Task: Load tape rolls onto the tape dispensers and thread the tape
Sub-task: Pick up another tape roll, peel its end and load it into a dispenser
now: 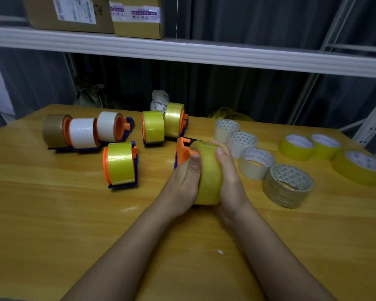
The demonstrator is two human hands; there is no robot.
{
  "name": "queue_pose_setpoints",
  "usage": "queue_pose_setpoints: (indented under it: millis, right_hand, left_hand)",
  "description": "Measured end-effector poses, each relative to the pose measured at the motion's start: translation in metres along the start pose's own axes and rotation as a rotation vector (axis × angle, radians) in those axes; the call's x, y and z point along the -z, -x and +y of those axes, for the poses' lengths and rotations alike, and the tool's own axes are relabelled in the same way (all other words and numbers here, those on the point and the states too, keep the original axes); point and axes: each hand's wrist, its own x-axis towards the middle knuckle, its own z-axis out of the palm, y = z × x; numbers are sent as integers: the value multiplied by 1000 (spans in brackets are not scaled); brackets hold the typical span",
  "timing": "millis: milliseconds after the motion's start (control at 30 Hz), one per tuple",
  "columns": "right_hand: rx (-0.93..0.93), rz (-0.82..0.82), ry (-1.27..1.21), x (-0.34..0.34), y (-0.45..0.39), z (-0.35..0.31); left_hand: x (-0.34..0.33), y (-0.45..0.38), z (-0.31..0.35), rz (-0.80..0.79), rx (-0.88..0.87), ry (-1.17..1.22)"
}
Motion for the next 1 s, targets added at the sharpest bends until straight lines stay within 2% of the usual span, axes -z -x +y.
queue_pose_setpoints:
  millis: [133, 200, 333, 433, 533, 600, 733, 800, 900, 1000]
  right_hand:
    - [-210, -64, -162, 10, 0, -8]
    - [-204, -76, -177, 14, 0, -8]
    - [-86, -56, -38, 5, 0, -11]
    - [12, -126, 111, 2, 4, -3]
    - [117, -142, 295, 2, 4, 1]
    - [185, -99, 342, 1, 3, 2]
    - [217, -96, 228, -3, 4, 4]
    - [146, -107, 154, -6, 5, 0]
    - [20, -110, 19, -5, 5, -5]
    - [-77, -183, -116, 2, 4, -4]
  left_hand:
    - [4, -1, -14, -60, -62, -224]
    - [4, -1, -17, -52, -92, -288]
    - [1, 0, -10, 1, 4, -65]
    - [-1, -4, -6, 119, 144, 122]
    - [1, -11, -7, 214, 229, 184]
    - [0, -13, -9, 225, 213, 172]
    - [-4, -7, -1, 233, 76, 98]
    - [-1, -5, -4, 230, 10, 78]
    - [3, -2, -4, 113, -31, 35]
    - [5, 1, -7, 41, -65, -112]
